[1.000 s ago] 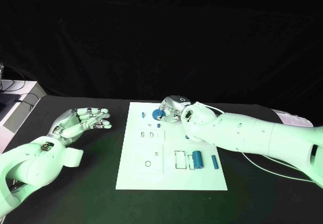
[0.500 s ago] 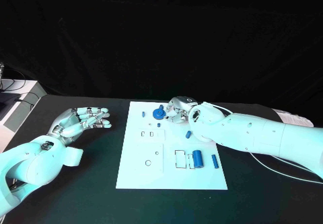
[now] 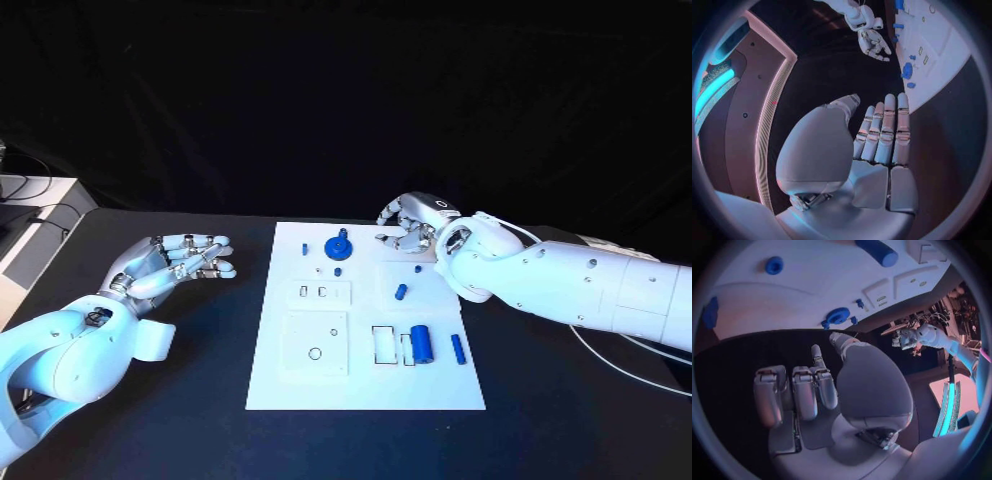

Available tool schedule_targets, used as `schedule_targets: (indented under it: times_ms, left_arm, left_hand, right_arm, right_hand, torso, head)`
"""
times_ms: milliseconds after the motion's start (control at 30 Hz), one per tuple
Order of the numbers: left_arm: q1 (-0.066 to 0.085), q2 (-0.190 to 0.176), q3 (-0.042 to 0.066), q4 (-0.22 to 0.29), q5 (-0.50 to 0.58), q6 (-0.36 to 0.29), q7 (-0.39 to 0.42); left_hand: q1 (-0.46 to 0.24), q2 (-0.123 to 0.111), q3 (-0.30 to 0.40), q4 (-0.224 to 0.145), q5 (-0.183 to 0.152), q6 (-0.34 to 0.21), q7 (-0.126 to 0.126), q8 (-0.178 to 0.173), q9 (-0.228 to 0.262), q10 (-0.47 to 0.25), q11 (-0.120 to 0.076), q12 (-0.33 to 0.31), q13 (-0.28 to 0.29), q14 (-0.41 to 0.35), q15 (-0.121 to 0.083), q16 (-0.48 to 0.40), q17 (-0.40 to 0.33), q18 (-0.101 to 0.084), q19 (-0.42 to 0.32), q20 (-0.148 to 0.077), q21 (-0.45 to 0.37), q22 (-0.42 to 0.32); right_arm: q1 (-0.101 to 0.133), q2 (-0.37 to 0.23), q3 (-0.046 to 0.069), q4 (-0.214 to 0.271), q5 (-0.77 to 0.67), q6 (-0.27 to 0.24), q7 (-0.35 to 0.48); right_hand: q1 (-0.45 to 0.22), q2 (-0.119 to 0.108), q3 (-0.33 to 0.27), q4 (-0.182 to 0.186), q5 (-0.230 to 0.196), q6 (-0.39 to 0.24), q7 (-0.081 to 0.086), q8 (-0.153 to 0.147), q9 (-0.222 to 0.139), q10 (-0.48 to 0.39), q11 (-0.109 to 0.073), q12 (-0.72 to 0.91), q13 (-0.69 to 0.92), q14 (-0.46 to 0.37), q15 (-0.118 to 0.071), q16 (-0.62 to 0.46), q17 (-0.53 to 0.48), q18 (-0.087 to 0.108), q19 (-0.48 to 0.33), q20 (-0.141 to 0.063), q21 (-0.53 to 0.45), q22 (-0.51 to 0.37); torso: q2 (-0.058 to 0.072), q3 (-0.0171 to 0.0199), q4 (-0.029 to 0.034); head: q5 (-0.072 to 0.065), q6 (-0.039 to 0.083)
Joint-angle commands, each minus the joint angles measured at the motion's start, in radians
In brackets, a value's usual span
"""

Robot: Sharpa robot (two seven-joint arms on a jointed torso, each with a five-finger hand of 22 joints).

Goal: Assemble the parts on the task board

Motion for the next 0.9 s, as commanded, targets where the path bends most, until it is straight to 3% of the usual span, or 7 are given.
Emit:
schedule_targets:
  times_ms: [33, 167, 300, 533, 700, 900]
  left_arm:
    - [0.0, 0.003, 0.001, 0.0, -0.002, 0.003, 0.009]
    - [-0.001, 0.004, 0.001, -0.001, -0.001, 0.003, 0.009]
    - [-0.007, 0.006, 0.001, 0.0, 0.0, 0.009, 0.013]
    - [-0.019, 0.007, 0.002, 0.001, 0.002, 0.017, 0.021]
    - [-0.024, 0.009, 0.003, -0.001, 0.002, 0.018, 0.023]
    - [-0.028, 0.011, 0.004, -0.004, 0.003, 0.019, 0.023]
  left_hand:
    - [-0.004, -0.009, 0.004, -0.001, -0.003, -0.004, 0.002, -0.006, -0.001, -0.005, -0.001, -0.003, -0.001, -0.008, 0.003, -0.003, 0.001, 0.008, -0.01, 0.0, 0.007, 0.001]
    - [-0.004, -0.009, 0.005, -0.002, -0.004, -0.002, 0.002, -0.005, -0.001, -0.002, -0.002, -0.002, 0.0, -0.009, 0.003, -0.003, 0.003, 0.008, -0.011, 0.0, 0.007, 0.002]
    - [-0.004, -0.008, 0.007, -0.004, -0.004, 0.003, -0.001, -0.003, 0.0, 0.004, -0.004, 0.001, 0.001, -0.01, 0.002, -0.004, 0.006, 0.008, -0.014, 0.001, 0.009, 0.003]
    - [-0.004, -0.008, 0.011, -0.007, -0.003, 0.009, -0.006, -0.001, 0.001, 0.011, -0.007, 0.002, 0.002, -0.012, 0.001, -0.005, 0.009, 0.009, -0.018, 0.001, 0.012, 0.005]
    - [-0.004, -0.008, 0.012, -0.008, -0.004, 0.011, -0.007, 0.0, 0.002, 0.014, -0.008, 0.003, 0.002, -0.013, 0.0, -0.005, 0.01, 0.009, -0.019, 0.001, 0.013, 0.005]
    - [-0.004, -0.008, 0.012, -0.008, -0.004, 0.011, -0.007, 0.0, 0.002, 0.014, -0.008, 0.003, 0.002, -0.013, 0.0, -0.005, 0.011, 0.009, -0.019, 0.001, 0.013, 0.005]
  right_arm:
    - [0.002, -0.031, 0.0, -0.001, 0.099, -0.027, 0.092]
    - [0.004, -0.075, 0.0, -0.008, 0.144, -0.006, 0.152]
    - [0.001, -0.117, 0.0, -0.006, 0.162, 0.016, 0.196]
    - [-0.012, -0.156, -0.002, -0.025, 0.169, 0.05, 0.231]
    - [-0.022, -0.157, -0.003, -0.063, 0.207, 0.086, 0.255]
    - [-0.038, -0.152, -0.004, -0.098, 0.227, 0.109, 0.268]
  right_hand:
    - [0.031, -0.01, 0.011, -0.023, -0.018, 0.008, 0.003, -0.003, 0.002, 0.104, -0.001, 0.002, 0.263, 0.108, -0.003, 0.004, 0.263, -0.015, 0.092, -0.002, -0.008, 0.235]
    - [0.062, -0.024, 0.022, -0.051, -0.03, 0.01, 0.005, -0.005, 0.001, 0.104, 0.0, 0.002, 0.263, 0.108, -0.002, 0.004, 0.263, -0.015, 0.092, -0.002, -0.007, 0.236]
    - [0.075, -0.035, 0.022, -0.064, -0.04, 0.01, 0.005, -0.006, 0.001, 0.104, 0.001, 0.002, 0.263, 0.108, -0.003, 0.004, 0.263, -0.014, 0.091, -0.002, -0.009, 0.234]
    - [0.087, -0.044, 0.02, -0.075, -0.049, 0.009, 0.005, -0.008, 0.0, 0.104, 0.001, 0.002, 0.263, 0.108, -0.005, 0.004, 0.263, -0.014, 0.091, -0.003, -0.009, 0.234]
    - [0.078, -0.054, -0.004, -0.07, -0.047, -0.006, 0.008, -0.019, -0.004, 0.104, 0.003, 0.002, 0.263, 0.108, 0.002, 0.004, 0.263, -0.013, 0.09, 0.0, -0.012, 0.231]
    - [0.079, -0.056, -0.023, -0.069, -0.042, -0.017, 0.011, -0.026, -0.006, 0.104, 0.005, 0.002, 0.263, 0.108, 0.006, 0.004, 0.263, -0.013, 0.089, 0.004, -0.013, 0.23]
  torso:
    - [0.0, 0.004, -0.0048]
    - [0.001, 0.0079, -0.0088]
    - [0.001, 0.0118, -0.0115]
    - [0.0, 0.0183, -0.0144]
    - [0.001, 0.021, -0.0146]
    - [0.002, 0.0195, -0.013]
  head:
    - [-0.003, 0.005]
    - [-0.006, 0.006]
    - [-0.001, 0.011]
    - [-0.022, 0.006]
    - [-0.026, 0.002]
    - [-0.034, -0.004]
